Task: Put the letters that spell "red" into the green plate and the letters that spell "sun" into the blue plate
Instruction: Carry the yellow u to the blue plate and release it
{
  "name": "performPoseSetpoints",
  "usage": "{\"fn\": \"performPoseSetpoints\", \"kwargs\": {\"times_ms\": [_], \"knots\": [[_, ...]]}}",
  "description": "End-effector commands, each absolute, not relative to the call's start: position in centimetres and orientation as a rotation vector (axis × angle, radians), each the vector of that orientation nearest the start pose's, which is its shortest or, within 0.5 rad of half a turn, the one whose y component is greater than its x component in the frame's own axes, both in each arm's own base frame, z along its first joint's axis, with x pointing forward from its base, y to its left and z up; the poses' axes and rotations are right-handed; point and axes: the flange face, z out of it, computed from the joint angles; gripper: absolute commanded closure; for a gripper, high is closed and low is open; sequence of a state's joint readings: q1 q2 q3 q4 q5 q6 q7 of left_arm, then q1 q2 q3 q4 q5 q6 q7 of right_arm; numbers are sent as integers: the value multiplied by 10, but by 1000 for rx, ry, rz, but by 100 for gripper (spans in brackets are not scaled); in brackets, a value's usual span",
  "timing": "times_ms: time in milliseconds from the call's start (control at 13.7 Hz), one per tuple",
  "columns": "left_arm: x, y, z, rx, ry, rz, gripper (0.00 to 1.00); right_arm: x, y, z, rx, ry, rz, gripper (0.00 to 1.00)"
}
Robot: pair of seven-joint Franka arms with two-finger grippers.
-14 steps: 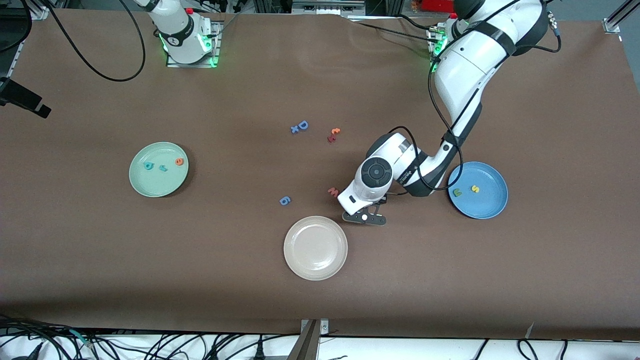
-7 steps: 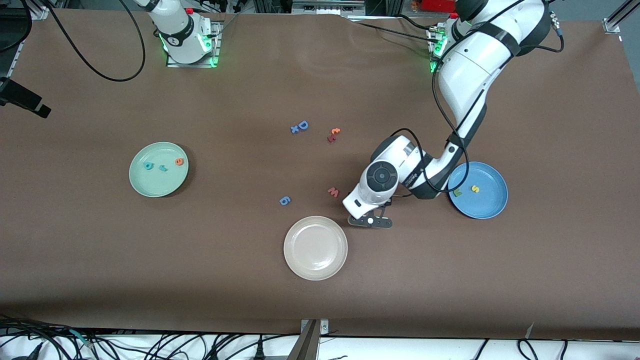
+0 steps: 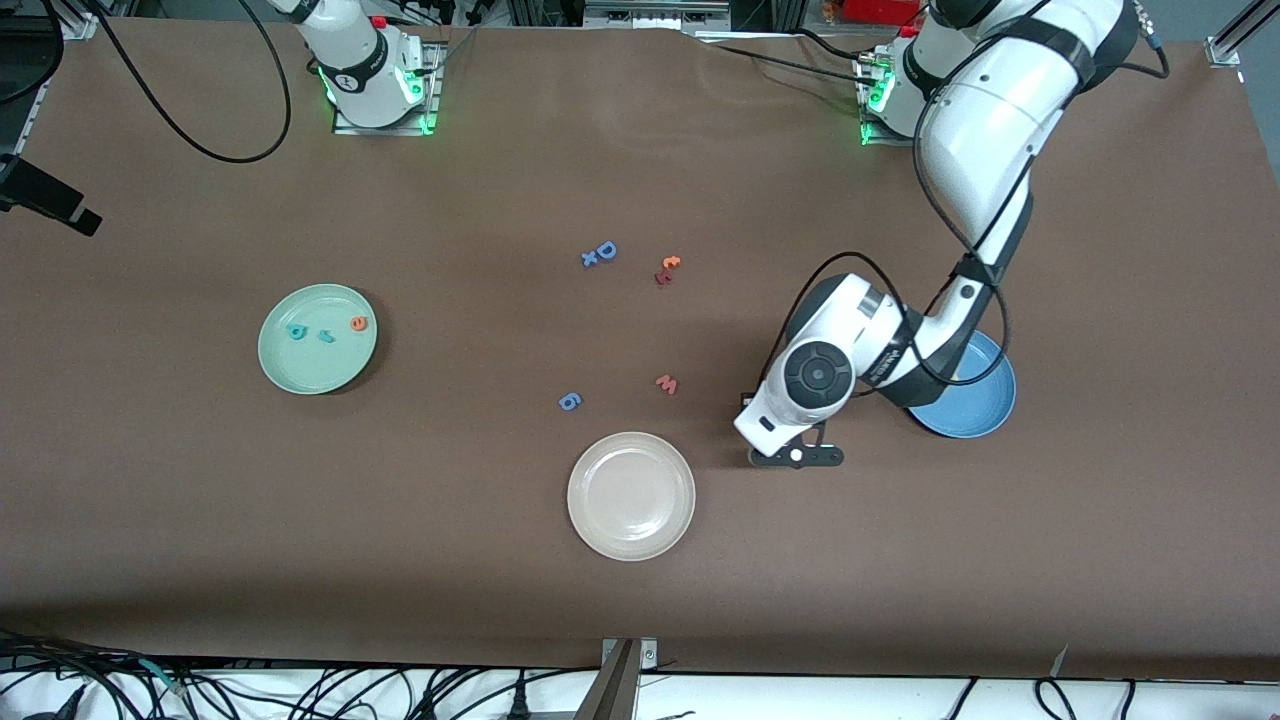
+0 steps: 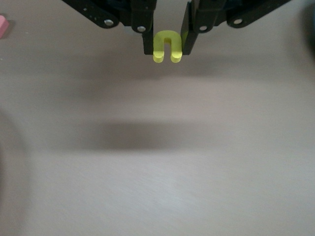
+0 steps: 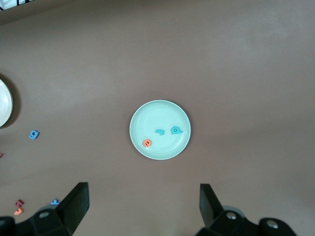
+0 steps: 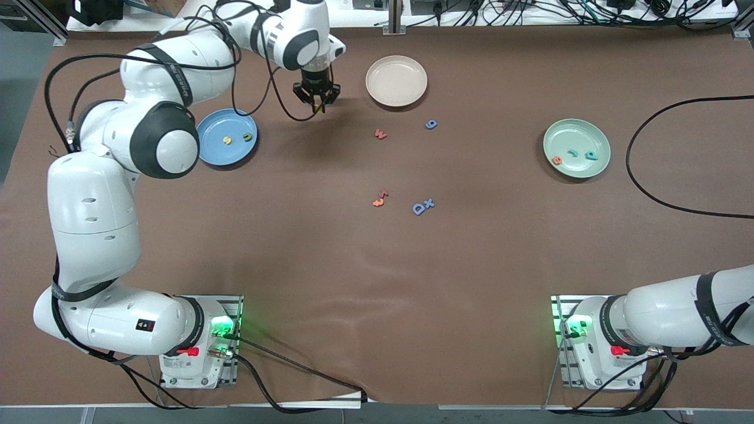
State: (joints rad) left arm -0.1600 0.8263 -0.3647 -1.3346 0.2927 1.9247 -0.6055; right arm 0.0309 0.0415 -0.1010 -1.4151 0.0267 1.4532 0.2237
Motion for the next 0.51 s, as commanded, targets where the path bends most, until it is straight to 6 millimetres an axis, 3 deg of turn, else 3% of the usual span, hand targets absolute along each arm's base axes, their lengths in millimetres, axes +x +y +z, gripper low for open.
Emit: {"fn": "performPoseSetpoints", "kwargs": {"times_ms": [0, 291, 437], "knots": [[664, -247, 261, -3017, -167, 322, 83, 545, -37, 668, -3095, 459, -3, 0], [675, -163, 293, -2962, -322, 432, 85, 545, -37, 668, -3096, 459, -4, 0], [675, -118, 295, -2926, -373, 519, 85, 544, -41, 668, -3093, 471, -3, 0]]}}
